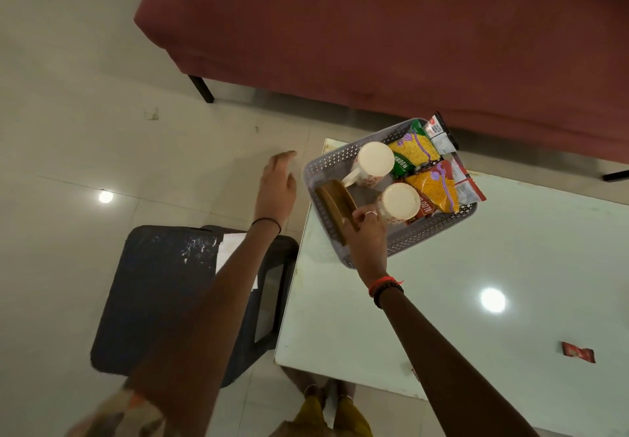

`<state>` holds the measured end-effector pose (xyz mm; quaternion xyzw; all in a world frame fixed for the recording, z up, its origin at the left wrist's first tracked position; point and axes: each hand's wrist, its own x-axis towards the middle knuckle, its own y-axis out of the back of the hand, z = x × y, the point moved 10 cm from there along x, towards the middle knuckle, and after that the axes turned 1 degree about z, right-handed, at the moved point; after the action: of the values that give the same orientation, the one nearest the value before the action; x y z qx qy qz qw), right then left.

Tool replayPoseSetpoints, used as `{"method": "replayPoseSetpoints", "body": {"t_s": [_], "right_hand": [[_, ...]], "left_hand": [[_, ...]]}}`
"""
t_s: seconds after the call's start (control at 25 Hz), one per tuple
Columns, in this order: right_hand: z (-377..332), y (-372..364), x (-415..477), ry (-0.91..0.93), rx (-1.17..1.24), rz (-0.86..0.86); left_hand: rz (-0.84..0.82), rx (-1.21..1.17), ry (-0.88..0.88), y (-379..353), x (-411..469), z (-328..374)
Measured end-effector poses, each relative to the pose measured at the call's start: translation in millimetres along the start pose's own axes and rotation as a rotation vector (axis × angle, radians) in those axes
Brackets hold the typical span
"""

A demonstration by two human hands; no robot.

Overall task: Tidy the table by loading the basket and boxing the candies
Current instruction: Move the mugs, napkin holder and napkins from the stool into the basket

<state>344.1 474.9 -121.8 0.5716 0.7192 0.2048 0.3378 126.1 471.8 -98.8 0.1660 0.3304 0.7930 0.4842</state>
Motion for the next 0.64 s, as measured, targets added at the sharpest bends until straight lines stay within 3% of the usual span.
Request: {"method": "replayPoseSetpoints", "body": {"t_s": [0.12,0.2,0.4,0.64], "right_hand": [[-31,-32,-31,0.043,0.147,-0.099],[-41,-68,-50,0.036,0.174,-0.21],[-38,-159,-79,-0.157,0.185,-0.471],[-34,-201,-87,-0.157,0.091,-0.549]], "left_hand": [[0.329,-0.113,0.289,65,-59,-62],[0.368,-0.073,0.455,79,-100,-104],[0.102,0.172,0.664,62,-161,-175],[-0.011,-0.132,0.741,41,-169,-192]]}}
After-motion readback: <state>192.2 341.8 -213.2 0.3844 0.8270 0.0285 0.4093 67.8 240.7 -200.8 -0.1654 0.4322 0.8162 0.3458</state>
